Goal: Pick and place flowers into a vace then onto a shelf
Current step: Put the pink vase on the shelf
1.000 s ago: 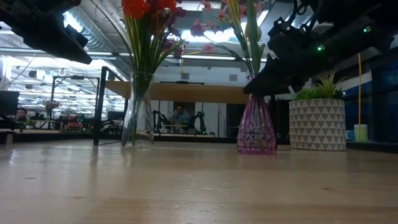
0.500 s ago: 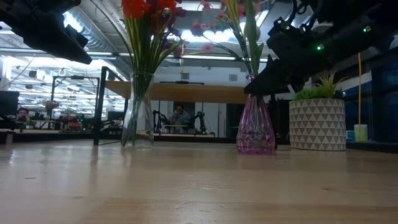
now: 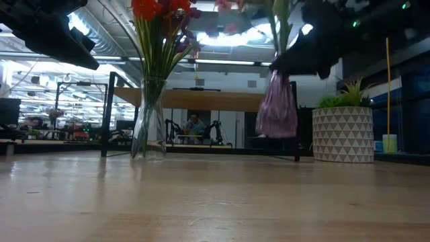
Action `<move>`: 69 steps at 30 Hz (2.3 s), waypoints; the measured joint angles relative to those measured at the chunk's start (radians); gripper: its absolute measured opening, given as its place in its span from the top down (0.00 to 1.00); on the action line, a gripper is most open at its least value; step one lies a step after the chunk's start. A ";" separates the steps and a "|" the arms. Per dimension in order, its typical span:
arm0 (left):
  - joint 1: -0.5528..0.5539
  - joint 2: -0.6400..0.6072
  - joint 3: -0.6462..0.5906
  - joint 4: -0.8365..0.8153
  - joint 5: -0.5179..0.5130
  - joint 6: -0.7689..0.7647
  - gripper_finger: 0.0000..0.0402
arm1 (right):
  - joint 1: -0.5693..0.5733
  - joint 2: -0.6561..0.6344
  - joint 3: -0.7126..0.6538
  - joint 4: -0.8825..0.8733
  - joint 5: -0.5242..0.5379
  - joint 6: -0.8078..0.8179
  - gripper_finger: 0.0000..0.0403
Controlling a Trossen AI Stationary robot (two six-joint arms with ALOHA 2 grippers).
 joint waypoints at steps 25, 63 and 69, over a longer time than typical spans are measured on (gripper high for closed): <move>0.001 0.000 0.000 0.000 -0.061 0.018 0.99 | -0.031 -0.244 0.242 -0.490 0.028 -0.152 0.76; 0.001 0.000 0.000 0.000 -0.061 0.019 0.99 | -0.365 -0.193 0.243 -0.219 -0.221 -0.398 0.76; 0.001 0.000 0.000 0.000 -0.060 0.019 0.99 | -0.380 -0.193 0.246 -0.200 -0.227 -0.423 0.76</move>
